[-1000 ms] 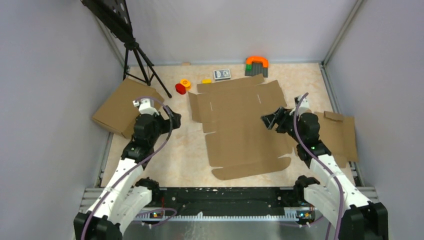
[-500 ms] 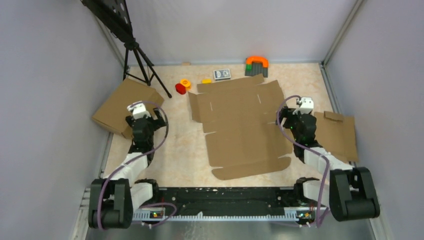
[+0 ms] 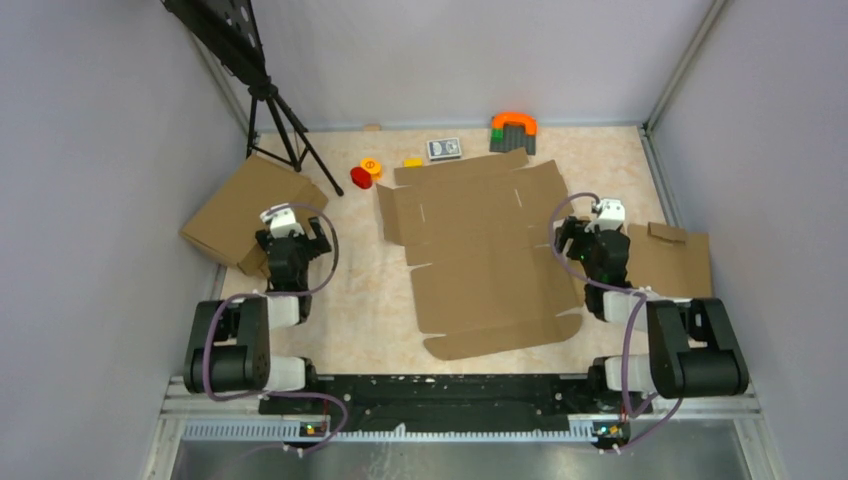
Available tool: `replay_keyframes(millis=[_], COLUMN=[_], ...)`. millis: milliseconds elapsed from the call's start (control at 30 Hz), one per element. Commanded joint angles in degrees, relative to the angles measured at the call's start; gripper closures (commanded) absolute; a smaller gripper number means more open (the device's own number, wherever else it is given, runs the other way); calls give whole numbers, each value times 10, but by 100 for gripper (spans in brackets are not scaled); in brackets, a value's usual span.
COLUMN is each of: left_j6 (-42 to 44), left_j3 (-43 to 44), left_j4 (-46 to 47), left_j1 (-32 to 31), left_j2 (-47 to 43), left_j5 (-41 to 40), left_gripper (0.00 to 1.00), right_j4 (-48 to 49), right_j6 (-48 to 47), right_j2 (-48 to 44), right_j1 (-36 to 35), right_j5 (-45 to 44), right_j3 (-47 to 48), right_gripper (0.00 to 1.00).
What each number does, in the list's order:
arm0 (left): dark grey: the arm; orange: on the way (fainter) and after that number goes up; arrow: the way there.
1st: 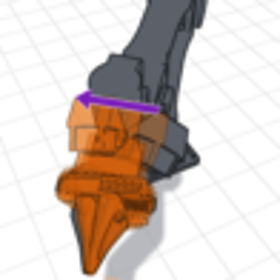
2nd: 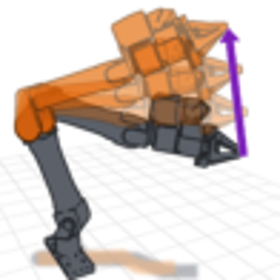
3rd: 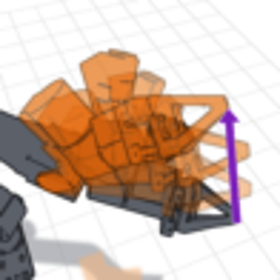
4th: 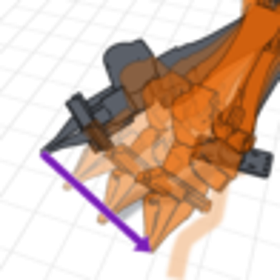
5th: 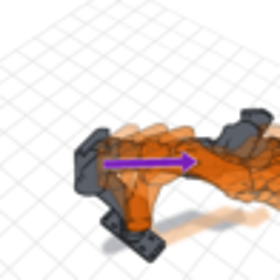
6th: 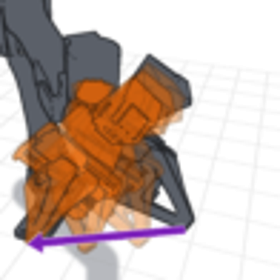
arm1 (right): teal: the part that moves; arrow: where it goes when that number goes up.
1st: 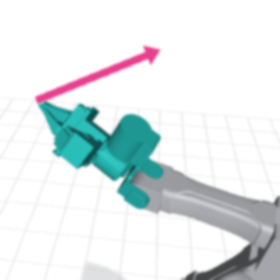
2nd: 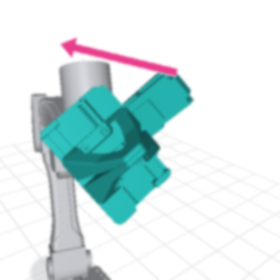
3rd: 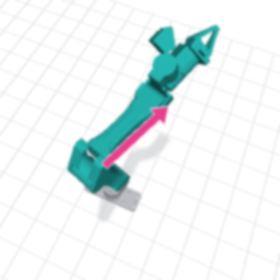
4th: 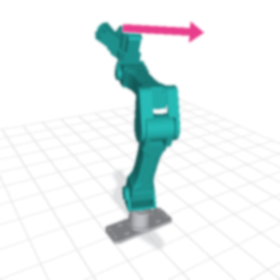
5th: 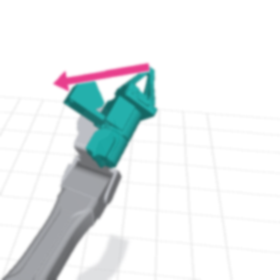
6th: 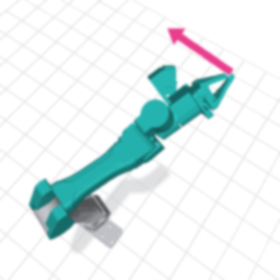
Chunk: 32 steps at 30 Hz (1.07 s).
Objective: Fold the paper box
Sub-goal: Reset both arms
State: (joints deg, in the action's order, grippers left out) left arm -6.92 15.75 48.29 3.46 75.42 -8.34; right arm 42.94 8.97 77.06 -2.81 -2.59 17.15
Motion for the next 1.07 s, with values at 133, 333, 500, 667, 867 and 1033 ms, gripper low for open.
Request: replay_keyframes(millis=[133, 333, 500, 667, 867, 1033], left_j6=[27, 38, 40, 41, 42, 43], left_j3=[21, 26, 27, 28, 29, 28], left_j4=[90, 88, 86, 86, 84, 86], left_j1=[4, 3, 3, 1, 1, -1], left_j2=[74, 76, 76, 77, 78, 77], left_j5=[14, 26, 27, 24, 24, 23], left_gripper=[1, 1, 1, 1, 1, 1], right_j4=[105, 249, 254, 258, 264, 264], right_j6=[-99, -66, -68, -84, -87, -86], right_j2=[-31, 62, 63, 63, 62, 63], right_j1=[3, 25, 25, 14, 8, 8], right_j5=[-37, -25, -26, -24, -30, -30], right_j3=[-28, -59, -61, -63, -66, -65], right_gripper=[31, 31, 29, 30, 2, 1])
